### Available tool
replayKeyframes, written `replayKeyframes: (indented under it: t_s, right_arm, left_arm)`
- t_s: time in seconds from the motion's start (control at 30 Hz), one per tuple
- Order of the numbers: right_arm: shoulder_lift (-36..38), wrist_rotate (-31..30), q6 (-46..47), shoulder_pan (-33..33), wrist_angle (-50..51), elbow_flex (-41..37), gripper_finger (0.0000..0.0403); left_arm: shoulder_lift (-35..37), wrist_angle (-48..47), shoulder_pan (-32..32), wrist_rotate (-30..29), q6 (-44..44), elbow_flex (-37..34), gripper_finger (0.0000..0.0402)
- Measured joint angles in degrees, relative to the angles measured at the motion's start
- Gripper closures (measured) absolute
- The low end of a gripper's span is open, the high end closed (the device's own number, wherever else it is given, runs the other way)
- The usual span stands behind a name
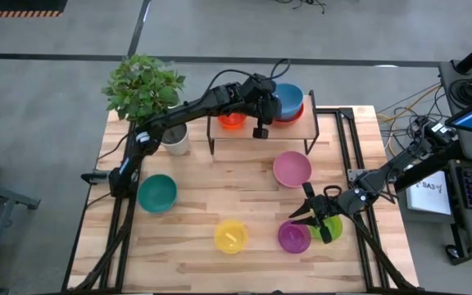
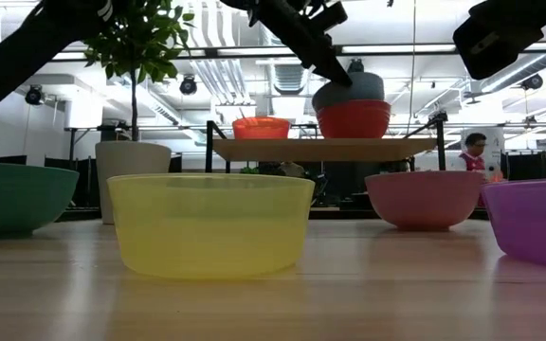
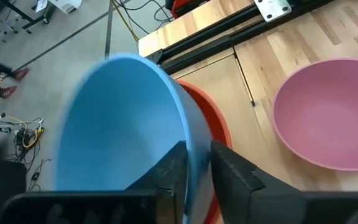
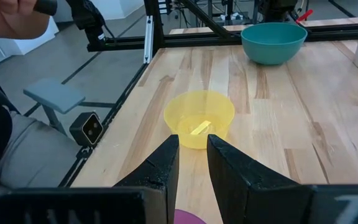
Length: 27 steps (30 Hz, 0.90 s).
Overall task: Place and stack bowls onto a shelf
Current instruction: Stack the blue bowl into the orange bowl on the shelf
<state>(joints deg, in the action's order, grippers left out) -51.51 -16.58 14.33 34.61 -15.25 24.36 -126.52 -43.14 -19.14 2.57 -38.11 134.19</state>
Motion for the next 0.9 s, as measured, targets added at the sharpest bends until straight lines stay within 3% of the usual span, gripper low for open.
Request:
replayKeyframes:
  t_s: [0.5,0.63,0.73,0.9]
  right_arm:
    - [0.0,-3.5,0.0,0.0,0.0,0.0,0.033]
    - [0.0,-10.7,1.9,0.0,-0.3,0.0,0.033]
    - [0.0,-17.6,4.0,-0.3,-0.1,0.0,0.033]
    - [0.0,-18.9,2.6,-3.5,-1.9,-0.1,0.0348]
  left_arm:
    - [1.8,-0.4,0.0,0.0,-0.4,0.1,0.0242]
    - [4.4,-2.9,0.0,0.7,-0.3,0.7,0.0237]
    - [6.8,-5.4,0.0,4.9,1.8,0.7,0.0242]
    - [11.4,-9.4,0.1,10.0,9.6,0.3,0.0264]
